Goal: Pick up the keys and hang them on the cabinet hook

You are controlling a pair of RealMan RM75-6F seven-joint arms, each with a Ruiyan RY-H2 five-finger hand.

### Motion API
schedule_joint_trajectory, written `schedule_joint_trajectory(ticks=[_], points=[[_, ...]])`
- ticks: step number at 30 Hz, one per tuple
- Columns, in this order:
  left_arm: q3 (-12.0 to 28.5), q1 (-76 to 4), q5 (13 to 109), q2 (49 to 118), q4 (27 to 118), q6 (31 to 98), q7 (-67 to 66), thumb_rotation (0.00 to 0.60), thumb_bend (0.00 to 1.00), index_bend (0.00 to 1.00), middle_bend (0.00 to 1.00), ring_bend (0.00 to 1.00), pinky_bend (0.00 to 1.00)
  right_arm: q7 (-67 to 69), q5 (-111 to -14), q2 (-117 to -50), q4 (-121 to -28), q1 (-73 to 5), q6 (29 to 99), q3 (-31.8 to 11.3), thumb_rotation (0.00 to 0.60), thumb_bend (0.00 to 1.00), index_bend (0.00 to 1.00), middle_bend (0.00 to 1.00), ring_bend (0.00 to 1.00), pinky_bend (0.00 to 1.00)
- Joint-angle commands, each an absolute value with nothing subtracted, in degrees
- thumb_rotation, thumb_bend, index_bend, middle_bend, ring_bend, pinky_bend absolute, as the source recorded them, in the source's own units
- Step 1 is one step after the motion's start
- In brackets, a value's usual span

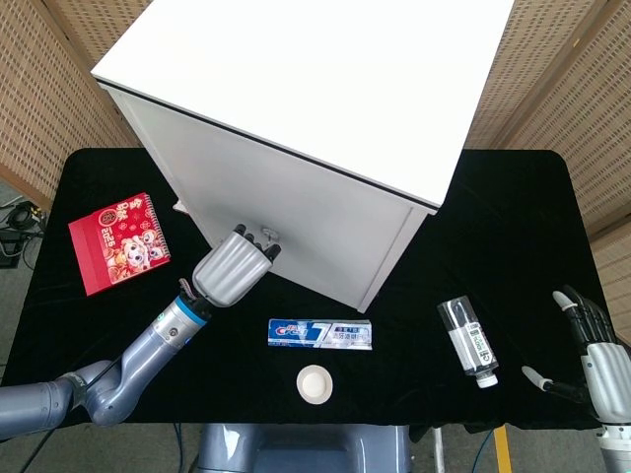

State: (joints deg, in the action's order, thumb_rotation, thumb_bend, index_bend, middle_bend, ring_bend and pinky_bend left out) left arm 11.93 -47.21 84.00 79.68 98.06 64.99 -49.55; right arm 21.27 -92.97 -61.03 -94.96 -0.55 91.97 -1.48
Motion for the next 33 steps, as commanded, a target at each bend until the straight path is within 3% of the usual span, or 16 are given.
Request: schedule_joint_trajectory(ticks=[1,26,33], points=[[12.13,-47.43,83.85,79.38,98.02,65.00,-50.40,0.600,0.44,0.57,0.88,0.83,0.74,21.21,-93.03,-61.05,-94.99,-0.52,92.05,-1.47,0.600,0.09,0.00,0.00,0.00,0.00],[14.00,-50.28,79.38,80.87,98.68,64.33,-56.43,0.600,0.43,0.56,0.88,0.83,0.74,21.77,-93.26,-60.90,-94.90,-0.40,92.53,-1.51,0.600,0.09,0.00,0.00,0.00,0.00],[14.03,-50.81,79.19,81.27,99.04,64.98,-57.30,0.600,0.38,0.56,0.88,0.83,0.74,21.84,-93.41,-60.89,-94.91,-0.39,92.65,-1.48,0.600,0.09,0.00,0.00,0.00,0.00]])
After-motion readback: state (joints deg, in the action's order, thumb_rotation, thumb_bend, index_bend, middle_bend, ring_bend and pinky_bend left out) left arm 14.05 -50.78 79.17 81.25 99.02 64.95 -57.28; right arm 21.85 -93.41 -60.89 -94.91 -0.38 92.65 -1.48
